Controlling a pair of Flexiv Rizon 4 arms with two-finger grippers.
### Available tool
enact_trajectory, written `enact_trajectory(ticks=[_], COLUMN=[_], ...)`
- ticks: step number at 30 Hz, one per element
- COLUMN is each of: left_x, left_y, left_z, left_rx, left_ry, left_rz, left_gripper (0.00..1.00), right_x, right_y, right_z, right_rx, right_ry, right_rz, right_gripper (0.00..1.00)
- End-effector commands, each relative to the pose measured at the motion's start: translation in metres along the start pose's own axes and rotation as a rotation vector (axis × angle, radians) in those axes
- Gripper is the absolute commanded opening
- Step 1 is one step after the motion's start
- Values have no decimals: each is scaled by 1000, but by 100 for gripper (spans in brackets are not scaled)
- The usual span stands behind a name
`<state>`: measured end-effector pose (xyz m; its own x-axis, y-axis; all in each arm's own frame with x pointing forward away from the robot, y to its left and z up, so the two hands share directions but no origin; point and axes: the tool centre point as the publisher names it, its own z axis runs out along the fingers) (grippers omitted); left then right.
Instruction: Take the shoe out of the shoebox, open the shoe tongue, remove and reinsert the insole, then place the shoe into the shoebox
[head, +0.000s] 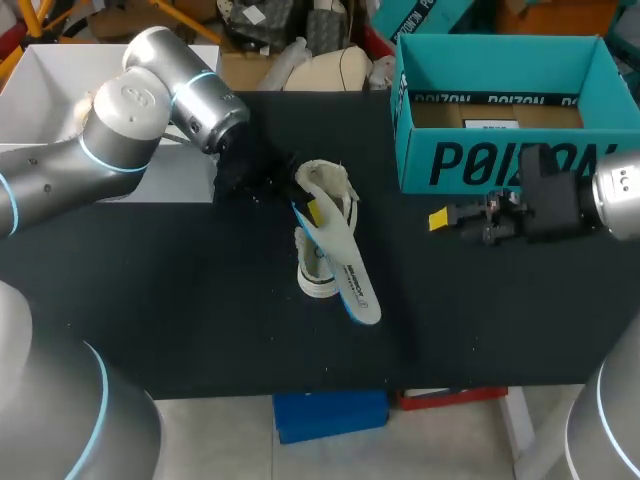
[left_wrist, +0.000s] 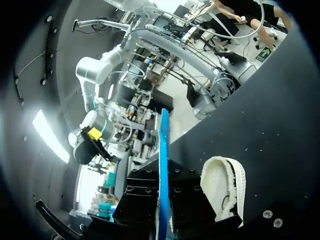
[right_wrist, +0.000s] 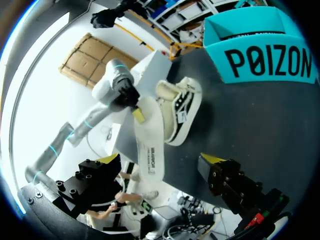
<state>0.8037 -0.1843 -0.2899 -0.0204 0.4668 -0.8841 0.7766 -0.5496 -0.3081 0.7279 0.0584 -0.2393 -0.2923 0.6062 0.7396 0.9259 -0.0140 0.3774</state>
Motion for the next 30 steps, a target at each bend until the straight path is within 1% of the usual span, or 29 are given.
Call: enact_trajectory(ticks=[1,2,4,6,7,10,16,21,22,25,30], left_x=[-12,-15,-22,-29,-31,-37,-46,-59,-61,-64,-69], left_y=[-8,-9,-10,-12,-13,-19,-32,-40,-40,-41,-39], left_z=[-3,-4,-6,-8,-9,-9,-16,-18,-18,-16,-7], left_rx=[-21,-23,-32,-64,-86,-118,-135,-109,-106,-83,-26], left_ry=[7,8,11,23,36,29,-1,-73,-81,-85,-81], left_rz=[73,90,136,178,197,224,299,372,384,405,444], left_gripper=[0,0,0,0,0,0,0,0,0,0,0], right_x=[-5,-4,0,4,4,4,4,4,6,10,27], right_y=[16,20,28,36,36,36,36,36,34,35,44], right_z=[1,4,9,16,16,16,16,16,18,30,52], right_rx=[24,25,39,62,62,62,62,62,64,82,103], right_ry=[63,86,95,108,108,108,108,108,128,176,256], right_rz=[-18,-24,-41,-66,-66,-66,-66,-66,-74,-97,-148], right_gripper=[100,100,100,100,100,100,100,100,100,100,100])
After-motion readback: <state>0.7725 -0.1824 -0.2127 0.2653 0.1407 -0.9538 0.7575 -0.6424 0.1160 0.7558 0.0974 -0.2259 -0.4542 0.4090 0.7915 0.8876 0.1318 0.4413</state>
